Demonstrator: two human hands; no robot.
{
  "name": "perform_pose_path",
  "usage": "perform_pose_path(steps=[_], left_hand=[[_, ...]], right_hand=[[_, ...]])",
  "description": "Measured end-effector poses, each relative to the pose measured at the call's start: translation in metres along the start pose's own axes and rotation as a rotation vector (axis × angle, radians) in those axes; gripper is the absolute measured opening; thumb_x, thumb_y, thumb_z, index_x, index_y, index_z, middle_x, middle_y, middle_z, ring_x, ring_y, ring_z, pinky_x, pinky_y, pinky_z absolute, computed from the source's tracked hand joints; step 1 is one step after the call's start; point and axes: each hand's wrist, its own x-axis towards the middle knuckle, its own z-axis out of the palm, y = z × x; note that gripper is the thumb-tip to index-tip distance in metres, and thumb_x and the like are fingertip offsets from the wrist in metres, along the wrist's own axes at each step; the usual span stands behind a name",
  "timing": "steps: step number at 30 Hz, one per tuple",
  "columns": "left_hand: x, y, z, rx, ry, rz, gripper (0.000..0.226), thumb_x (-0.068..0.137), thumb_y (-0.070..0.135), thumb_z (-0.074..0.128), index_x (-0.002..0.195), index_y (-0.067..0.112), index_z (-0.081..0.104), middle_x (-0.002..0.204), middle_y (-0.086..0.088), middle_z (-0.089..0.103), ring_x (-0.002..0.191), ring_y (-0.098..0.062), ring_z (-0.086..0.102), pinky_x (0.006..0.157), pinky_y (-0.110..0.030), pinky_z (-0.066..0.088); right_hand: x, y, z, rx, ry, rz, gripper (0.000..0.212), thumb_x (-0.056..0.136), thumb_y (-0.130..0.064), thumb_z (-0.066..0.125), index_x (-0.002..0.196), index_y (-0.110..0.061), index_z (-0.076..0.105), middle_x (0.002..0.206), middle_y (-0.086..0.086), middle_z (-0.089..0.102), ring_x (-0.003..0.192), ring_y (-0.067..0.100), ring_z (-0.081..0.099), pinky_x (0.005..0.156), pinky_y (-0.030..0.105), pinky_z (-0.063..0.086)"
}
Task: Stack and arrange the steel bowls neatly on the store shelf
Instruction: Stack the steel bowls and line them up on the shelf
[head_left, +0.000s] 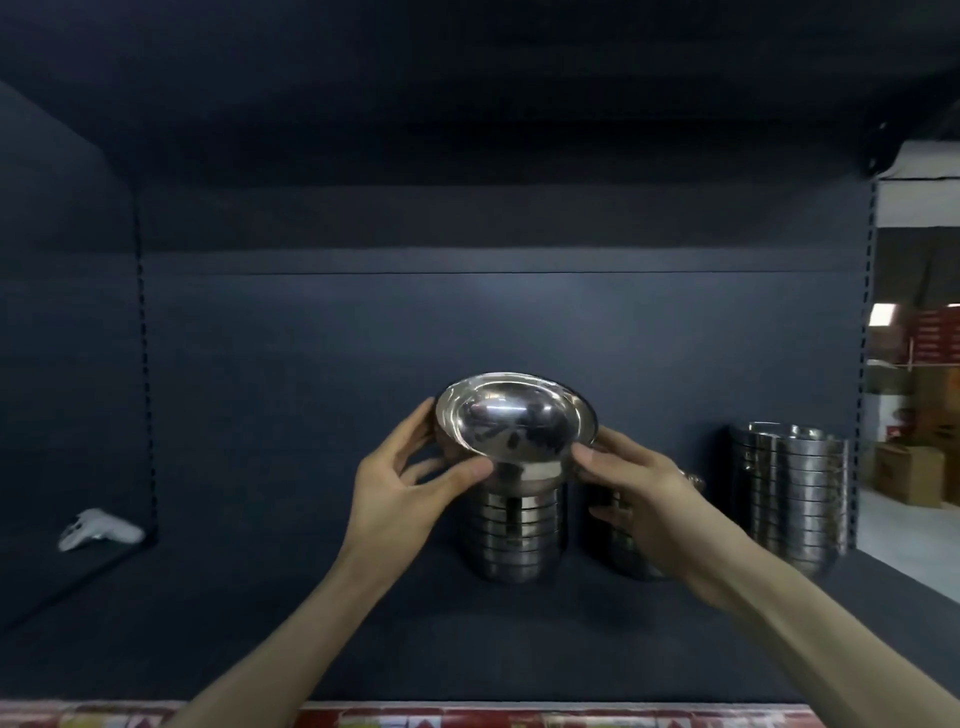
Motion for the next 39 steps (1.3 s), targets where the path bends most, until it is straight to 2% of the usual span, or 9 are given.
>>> perform_pose_path(steps=[4,8,16,22,26,29,31,36,39], left_hand=[[-0.004,0.000,0.009,-0.051,0.044,-0.038,0.044,0.076,0.022,0.084,0.118,0.026,0.074,0.116,0.014,0.080,0.115,-0.001,0.073,0.090,-0.011,0.054],[-0.004,-0.004,0.014,-0.088,0.055,-0.091,0.027,0.088,0.011,0.080,0.105,0.031,0.075,0.107,0.016,0.082,0.107,0.002,0.075,0.085,-0.008,0.054],[0.016,-0.021,0.016,-0.150,0.050,-0.076,0.051,0.087,0.012,0.080,0.135,0.020,0.066,0.128,0.011,0.077,0.123,-0.002,0.070,0.095,-0.011,0.053],[0.063,-0.019,0.025,-0.157,0.079,0.007,0.039,0.091,-0.001,0.076,0.111,0.031,0.067,0.104,0.025,0.080,0.107,0.009,0.072,0.087,-0.006,0.052],[0.094,-0.030,0.025,-0.175,0.089,0.004,0.042,0.088,0.008,0.082,0.121,0.031,0.068,0.124,0.007,0.076,0.110,0.007,0.071,0.086,-0.007,0.053],[0.113,-0.044,0.024,-0.138,0.090,-0.045,0.073,0.085,0.016,0.087,0.151,0.017,0.055,0.144,-0.001,0.066,0.121,0.006,0.066,0.088,-0.007,0.052],[0.122,-0.054,0.023,-0.116,0.067,-0.055,0.082,0.085,0.016,0.087,0.157,0.012,0.048,0.150,-0.004,0.062,0.128,-0.001,0.064,0.092,-0.008,0.052],[0.128,-0.083,0.024,-0.061,0.003,-0.066,0.080,0.084,0.026,0.088,0.155,0.016,0.053,0.145,0.000,0.068,0.133,-0.006,0.064,0.111,-0.023,0.051],[0.123,-0.098,0.024,-0.020,-0.033,-0.069,0.061,0.087,0.031,0.085,0.144,0.021,0.065,0.134,0.008,0.074,0.127,-0.005,0.068,0.106,-0.023,0.054]], right_hand=[[0.001,0.007,0.005,-0.041,0.071,-0.100,0.063,0.076,-0.039,0.088,0.135,-0.036,0.066,0.122,-0.020,0.077,0.110,-0.004,0.072,0.093,0.024,0.048],[0.008,0.017,0.008,-0.056,0.151,-0.118,0.072,0.071,-0.050,0.089,0.137,-0.035,0.063,0.116,-0.021,0.078,0.104,-0.007,0.072,0.097,0.026,0.050],[0.041,0.028,0.005,0.001,0.172,-0.175,0.089,0.072,-0.046,0.086,0.152,-0.022,0.055,0.128,-0.017,0.076,0.118,-0.002,0.070,0.103,0.030,0.052],[0.090,0.009,0.001,-0.005,0.189,-0.240,0.083,0.071,-0.047,0.083,0.147,-0.024,0.060,0.129,-0.016,0.075,0.119,-0.002,0.069,0.090,0.023,0.047],[0.117,0.002,-0.005,-0.033,0.193,-0.279,0.079,0.073,-0.051,0.080,0.146,-0.026,0.061,0.133,-0.016,0.072,0.122,-0.001,0.067,0.089,0.020,0.046],[0.131,0.009,-0.010,-0.052,0.190,-0.278,0.081,0.075,-0.054,0.080,0.149,-0.030,0.057,0.137,-0.017,0.069,0.125,-0.003,0.064,0.093,0.020,0.046],[0.137,0.017,-0.014,-0.068,0.187,-0.267,0.079,0.079,-0.054,0.083,0.150,-0.032,0.056,0.140,-0.016,0.068,0.127,-0.001,0.063,0.097,0.021,0.046],[0.149,0.041,-0.016,-0.059,0.216,-0.247,0.067,0.091,-0.033,0.082,0.152,-0.027,0.054,0.139,-0.009,0.071,0.112,-0.008,0.070,0.085,0.014,0.052],[0.150,0.054,-0.016,-0.086,0.232,-0.241,0.071,0.091,-0.035,0.082,0.154,-0.028,0.051,0.143,-0.009,0.067,0.112,-0.015,0.066,0.084,0.013,0.052]])
